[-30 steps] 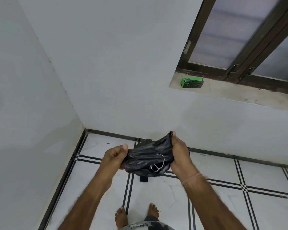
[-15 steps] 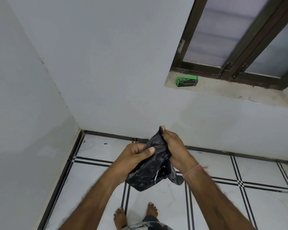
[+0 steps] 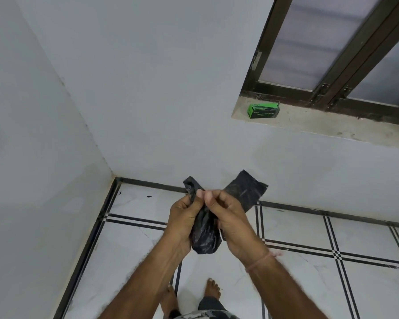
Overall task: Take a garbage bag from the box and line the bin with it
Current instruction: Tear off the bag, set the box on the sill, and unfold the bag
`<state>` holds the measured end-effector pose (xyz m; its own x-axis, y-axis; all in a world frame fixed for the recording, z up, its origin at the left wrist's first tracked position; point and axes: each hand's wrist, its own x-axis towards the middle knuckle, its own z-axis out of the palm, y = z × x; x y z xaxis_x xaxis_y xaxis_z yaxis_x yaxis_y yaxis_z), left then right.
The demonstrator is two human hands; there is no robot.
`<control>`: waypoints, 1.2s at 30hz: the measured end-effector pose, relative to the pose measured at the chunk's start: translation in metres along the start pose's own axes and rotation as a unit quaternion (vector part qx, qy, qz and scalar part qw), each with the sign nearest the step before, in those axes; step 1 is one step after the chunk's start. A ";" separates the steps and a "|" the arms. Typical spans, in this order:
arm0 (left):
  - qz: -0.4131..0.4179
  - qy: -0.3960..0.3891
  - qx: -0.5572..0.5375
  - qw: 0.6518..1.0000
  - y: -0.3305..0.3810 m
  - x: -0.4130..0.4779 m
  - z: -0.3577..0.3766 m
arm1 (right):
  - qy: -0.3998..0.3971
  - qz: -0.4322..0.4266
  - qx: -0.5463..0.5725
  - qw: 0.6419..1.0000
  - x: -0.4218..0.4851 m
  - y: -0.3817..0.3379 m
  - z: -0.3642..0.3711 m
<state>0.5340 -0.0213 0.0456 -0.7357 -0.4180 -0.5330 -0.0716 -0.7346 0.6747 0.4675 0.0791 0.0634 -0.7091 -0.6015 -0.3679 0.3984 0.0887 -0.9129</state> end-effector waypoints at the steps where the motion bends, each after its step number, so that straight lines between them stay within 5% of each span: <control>1: -0.004 -0.001 0.001 1.000 -0.001 0.000 0.001 | 0.008 0.002 0.018 1.000 0.002 0.003 0.001; 16: -0.022 0.042 -0.020 0.999 -0.005 0.012 -0.018 | 0.118 0.152 0.182 0.964 0.023 0.006 -0.026; 28: -0.129 0.117 -0.083 0.981 0.000 0.030 -0.022 | 0.194 0.241 0.246 0.918 0.056 0.011 -0.067; 36: -0.099 0.021 0.113 0.988 -0.004 0.032 -0.022 | 0.188 0.242 0.197 0.931 0.078 0.003 -0.109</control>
<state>0.5255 -0.0432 0.0144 -0.6642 -0.3029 -0.6835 -0.3629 -0.6687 0.6490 0.3498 0.1195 0.0130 -0.5145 -0.2405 -0.8231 0.8547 -0.0656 -0.5150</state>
